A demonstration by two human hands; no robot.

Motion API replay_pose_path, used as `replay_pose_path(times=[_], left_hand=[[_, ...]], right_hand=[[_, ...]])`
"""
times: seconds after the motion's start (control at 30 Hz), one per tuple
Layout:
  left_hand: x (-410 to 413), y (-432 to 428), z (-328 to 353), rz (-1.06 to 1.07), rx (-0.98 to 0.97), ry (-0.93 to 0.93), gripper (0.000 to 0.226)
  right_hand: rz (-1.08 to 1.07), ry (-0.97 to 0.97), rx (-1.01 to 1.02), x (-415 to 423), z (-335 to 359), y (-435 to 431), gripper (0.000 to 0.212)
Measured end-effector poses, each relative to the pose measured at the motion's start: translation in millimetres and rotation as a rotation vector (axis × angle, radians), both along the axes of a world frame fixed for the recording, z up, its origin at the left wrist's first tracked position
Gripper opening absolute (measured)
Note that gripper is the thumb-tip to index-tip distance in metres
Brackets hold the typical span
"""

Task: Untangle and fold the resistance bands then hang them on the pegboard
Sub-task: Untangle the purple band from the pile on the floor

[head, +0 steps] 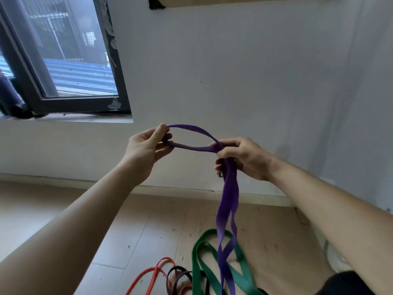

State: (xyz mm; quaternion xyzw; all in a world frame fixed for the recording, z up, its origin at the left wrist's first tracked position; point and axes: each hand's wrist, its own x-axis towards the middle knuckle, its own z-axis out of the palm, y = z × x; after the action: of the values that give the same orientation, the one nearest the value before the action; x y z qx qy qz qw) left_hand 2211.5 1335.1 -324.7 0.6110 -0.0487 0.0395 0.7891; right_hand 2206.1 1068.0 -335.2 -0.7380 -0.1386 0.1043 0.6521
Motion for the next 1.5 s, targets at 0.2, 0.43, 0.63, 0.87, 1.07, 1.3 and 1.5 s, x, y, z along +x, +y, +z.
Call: replay_pose_path(times=[0.2, 0.43, 0.63, 0.87, 1.07, 1.3, 1.5], left_hand=[[-4.9, 1.0, -15.0, -0.120, 0.491, 0.017, 0.031], [-10.2, -36.7, -33.6, -0.079, 1.226, -0.491, 0.109], [-11.3, -46.7, -28.9, 0.168, 1.330, -0.901, 0.103], [-16.3, -54.3, -30.7, 0.167, 1.371, -1.139, 0.054], [-16.4, -54.3, -33.6, 0.057, 1.227, -1.163, 0.022], [-14.7, -47.7, -22.5, 0.273, 1.277, -1.202, 0.015], [-5.1, -22.0, -13.5, 0.420, 1.204, -1.103, 0.016]], right_hand=[[-0.024, -0.071, -0.165, -7.8, -4.4, -12.8, 0.022], [-0.018, -0.257, -0.435, -22.1, 2.2, -9.2, 0.033], [-0.033, -0.232, -0.466, -29.5, 5.0, -17.3, 0.039], [0.008, -0.212, -0.414, -31.2, 4.4, -18.9, 0.048], [0.003, -0.169, -0.263, -30.5, -1.3, -15.7, 0.075], [0.010, -0.157, -0.347, -27.4, -25.5, -3.0, 0.044], [-0.033, -0.067, -0.327, -20.1, -46.8, -14.2, 0.024]])
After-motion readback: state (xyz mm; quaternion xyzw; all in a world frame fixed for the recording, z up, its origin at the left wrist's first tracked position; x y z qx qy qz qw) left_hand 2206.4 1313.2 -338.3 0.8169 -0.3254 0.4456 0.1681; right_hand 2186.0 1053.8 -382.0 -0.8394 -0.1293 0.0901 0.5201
